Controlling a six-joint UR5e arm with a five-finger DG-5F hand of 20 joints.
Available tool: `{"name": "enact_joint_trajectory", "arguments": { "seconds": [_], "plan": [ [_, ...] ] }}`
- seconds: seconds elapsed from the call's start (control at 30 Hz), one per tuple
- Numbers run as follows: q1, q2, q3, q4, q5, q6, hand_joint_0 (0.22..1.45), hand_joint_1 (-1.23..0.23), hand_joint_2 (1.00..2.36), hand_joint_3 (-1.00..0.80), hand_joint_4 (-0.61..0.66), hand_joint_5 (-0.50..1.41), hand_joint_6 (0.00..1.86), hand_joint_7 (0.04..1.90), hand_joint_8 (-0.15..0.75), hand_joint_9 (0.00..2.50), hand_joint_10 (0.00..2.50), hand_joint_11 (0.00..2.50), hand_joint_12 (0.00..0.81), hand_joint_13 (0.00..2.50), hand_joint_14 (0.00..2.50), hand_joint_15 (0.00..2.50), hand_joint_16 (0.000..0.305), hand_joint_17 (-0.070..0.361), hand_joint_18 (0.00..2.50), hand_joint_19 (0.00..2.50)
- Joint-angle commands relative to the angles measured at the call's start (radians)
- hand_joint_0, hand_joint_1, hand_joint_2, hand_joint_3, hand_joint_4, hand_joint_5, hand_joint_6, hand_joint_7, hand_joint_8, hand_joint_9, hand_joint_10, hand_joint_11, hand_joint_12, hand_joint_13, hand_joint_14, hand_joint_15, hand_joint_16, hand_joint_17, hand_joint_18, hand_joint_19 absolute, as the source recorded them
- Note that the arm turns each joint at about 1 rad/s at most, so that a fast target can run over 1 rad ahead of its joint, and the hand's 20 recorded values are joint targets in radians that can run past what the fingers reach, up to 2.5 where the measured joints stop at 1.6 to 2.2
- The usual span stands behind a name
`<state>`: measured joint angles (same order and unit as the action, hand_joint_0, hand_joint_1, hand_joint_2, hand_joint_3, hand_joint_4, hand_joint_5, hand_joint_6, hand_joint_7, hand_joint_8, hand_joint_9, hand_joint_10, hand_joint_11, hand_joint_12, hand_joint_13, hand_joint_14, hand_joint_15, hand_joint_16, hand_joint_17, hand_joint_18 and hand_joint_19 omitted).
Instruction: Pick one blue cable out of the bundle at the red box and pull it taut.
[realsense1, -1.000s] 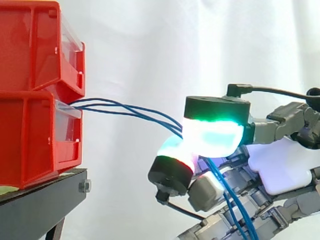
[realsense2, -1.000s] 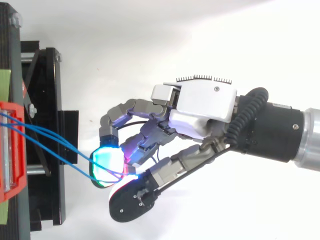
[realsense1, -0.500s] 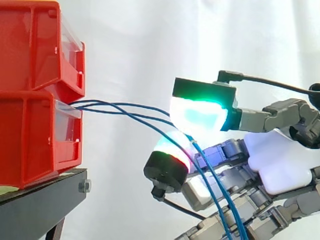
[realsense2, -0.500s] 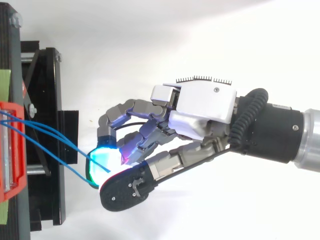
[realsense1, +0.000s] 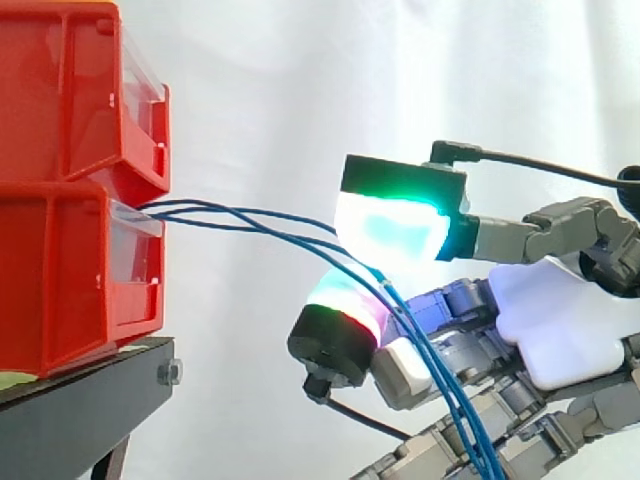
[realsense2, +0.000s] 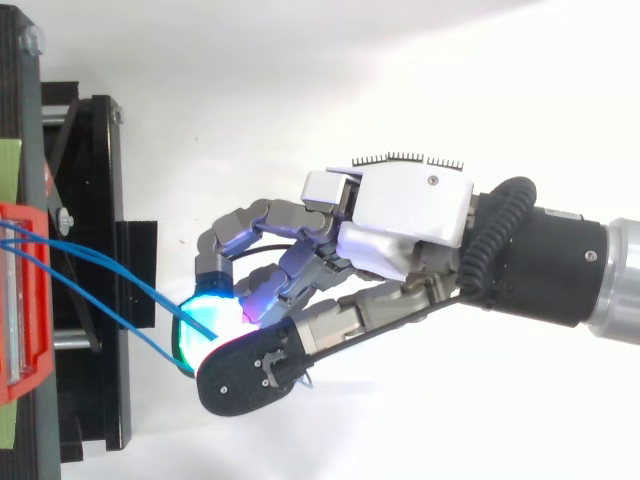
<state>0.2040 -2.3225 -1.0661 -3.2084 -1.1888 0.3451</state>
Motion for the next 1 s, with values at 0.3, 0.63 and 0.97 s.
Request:
{"name": "enact_joint_trajectory", "arguments": {
  "seconds": [0.3, 0.63, 0.97],
  "plan": [
    [0.000, 0.000, 0.000, -0.001, 0.000, 0.000, 0.56, -0.58, 1.00, -0.50, 0.06, -0.12, 0.81, 1.14, 0.181, 1.10, 0.02, 0.78, 0.389, 0.59, 0.01, 0.18, 0.053, 0.119, 0.66, 0.35],
    [0.000, 0.000, 0.000, -0.001, 0.000, -0.001, 0.56, -0.57, 1.00, -0.50, 0.05, -0.11, 0.79, 1.11, 0.178, 1.12, 0.02, 0.78, 0.391, 0.59, 0.01, 0.17, 0.053, 0.119, 0.66, 0.36],
    [0.000, 0.000, 0.000, 0.001, 0.000, 0.000, 0.60, -0.59, 1.00, -0.44, 0.05, -0.10, 0.78, 1.16, 0.186, 1.13, 0.02, 0.78, 0.389, 0.59, 0.01, 0.18, 0.051, 0.116, 0.66, 0.36]
  ]
}}
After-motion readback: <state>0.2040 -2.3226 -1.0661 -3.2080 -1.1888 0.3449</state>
